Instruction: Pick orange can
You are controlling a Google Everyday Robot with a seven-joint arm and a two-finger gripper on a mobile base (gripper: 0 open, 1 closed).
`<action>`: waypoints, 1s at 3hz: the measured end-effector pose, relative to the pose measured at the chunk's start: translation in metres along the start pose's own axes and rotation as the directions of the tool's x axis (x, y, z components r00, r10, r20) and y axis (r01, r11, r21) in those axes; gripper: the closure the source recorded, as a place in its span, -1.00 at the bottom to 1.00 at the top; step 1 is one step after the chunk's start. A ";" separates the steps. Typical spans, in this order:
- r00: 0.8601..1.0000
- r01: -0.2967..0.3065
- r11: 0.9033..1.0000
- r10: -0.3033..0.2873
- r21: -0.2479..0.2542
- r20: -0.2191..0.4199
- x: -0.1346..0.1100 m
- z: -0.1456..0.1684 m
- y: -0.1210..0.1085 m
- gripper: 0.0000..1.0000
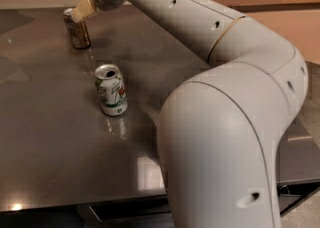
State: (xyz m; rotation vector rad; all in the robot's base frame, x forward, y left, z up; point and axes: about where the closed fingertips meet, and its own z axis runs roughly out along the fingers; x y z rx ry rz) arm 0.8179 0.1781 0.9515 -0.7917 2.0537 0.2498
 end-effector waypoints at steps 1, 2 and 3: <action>0.999 -0.014 1.000 0.014 -0.007 0.028 -0.007 0.023 0.004 -1.00; 0.999 -0.010 0.999 0.011 -0.032 0.033 -0.014 0.047 0.020 -1.00; 0.999 -0.007 0.999 0.009 -0.048 0.036 -0.020 0.066 0.031 -1.00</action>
Offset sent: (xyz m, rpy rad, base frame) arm 0.0396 0.0715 -0.0224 0.0554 -0.0048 0.0473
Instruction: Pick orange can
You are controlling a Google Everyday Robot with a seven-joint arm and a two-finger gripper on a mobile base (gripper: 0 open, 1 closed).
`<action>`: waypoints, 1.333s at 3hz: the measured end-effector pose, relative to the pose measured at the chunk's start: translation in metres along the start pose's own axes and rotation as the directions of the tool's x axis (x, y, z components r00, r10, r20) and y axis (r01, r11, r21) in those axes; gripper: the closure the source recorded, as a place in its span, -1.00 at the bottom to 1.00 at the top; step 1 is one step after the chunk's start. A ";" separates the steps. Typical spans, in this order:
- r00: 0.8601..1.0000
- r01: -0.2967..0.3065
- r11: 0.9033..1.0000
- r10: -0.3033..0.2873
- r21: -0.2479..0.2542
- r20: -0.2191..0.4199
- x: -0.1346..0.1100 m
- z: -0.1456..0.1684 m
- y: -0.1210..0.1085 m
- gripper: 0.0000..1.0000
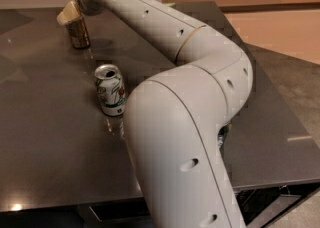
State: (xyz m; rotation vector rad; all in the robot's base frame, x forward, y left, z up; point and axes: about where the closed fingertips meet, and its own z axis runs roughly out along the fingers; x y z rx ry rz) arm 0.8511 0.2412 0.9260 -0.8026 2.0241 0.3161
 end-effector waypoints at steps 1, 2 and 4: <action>1.000 0.001 1.000 -0.001 -0.011 0.010 -0.005 0.014 0.009 -1.00; 1.000 0.004 1.000 -0.004 -0.022 0.020 -0.009 0.022 0.016 -1.00; 1.000 -0.013 0.998 0.011 -0.062 -0.022 -0.006 0.021 0.028 -0.19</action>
Offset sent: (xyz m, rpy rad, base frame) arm 0.0108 0.0365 -0.0009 0.0343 -0.0211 0.0322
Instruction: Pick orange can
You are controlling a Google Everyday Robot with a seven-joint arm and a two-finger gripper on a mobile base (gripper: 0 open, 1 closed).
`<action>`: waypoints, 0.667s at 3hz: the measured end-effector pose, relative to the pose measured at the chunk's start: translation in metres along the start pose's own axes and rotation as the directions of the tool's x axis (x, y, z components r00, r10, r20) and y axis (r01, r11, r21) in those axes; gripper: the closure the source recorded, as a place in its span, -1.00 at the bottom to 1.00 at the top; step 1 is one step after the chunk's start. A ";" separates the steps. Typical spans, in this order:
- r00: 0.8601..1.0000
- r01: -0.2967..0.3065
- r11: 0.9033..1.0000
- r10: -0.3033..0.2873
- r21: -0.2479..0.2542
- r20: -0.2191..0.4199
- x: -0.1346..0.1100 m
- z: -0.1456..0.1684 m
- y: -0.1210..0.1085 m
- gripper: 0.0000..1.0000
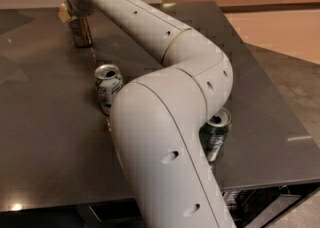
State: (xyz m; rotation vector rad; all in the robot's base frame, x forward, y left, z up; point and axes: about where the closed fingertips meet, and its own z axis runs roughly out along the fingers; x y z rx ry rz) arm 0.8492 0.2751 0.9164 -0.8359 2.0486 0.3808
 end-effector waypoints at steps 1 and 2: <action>1.000 -0.009 1.000 0.009 -0.016 -0.009 -0.001 -0.008 0.003 0.28; 1.000 -0.022 0.999 0.021 -0.033 -0.012 -0.005 -0.025 0.007 0.74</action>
Offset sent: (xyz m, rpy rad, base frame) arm -0.0322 -0.0178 0.0444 0.0406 0.0463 0.0174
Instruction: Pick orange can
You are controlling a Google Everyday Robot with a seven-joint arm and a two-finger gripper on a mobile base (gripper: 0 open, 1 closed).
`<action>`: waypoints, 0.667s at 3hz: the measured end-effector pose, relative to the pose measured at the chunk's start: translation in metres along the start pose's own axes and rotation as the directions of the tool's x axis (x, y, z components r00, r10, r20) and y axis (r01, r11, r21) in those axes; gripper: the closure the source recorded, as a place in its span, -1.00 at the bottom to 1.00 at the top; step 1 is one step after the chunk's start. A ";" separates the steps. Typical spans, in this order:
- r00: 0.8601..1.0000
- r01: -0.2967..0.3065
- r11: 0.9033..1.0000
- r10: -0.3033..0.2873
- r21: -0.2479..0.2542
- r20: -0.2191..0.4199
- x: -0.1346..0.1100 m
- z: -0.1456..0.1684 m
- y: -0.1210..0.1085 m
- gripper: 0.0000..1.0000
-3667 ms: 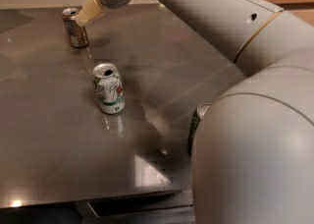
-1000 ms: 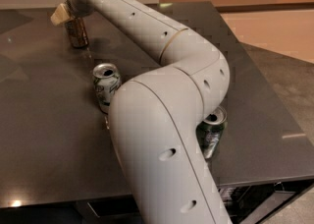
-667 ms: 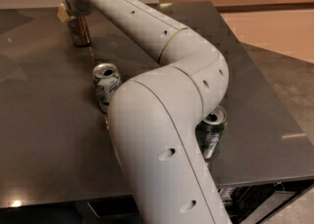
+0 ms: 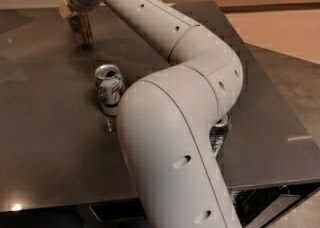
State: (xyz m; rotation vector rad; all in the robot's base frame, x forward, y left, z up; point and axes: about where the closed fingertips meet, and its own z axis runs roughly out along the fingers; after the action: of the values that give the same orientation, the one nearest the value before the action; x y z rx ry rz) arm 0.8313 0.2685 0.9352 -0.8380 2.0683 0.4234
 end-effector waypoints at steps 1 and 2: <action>1.000 -0.003 1.000 0.004 -0.022 0.013 -0.010 -0.025 0.007 1.00; 1.000 0.011 0.999 -0.009 -0.048 0.030 -0.022 -0.055 0.017 1.00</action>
Offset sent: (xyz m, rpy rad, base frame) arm -0.0601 -0.0207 0.0927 0.0570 -0.0296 0.0785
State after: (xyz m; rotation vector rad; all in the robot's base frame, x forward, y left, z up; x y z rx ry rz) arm 0.7967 0.2592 0.9850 -0.8650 2.0329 0.4786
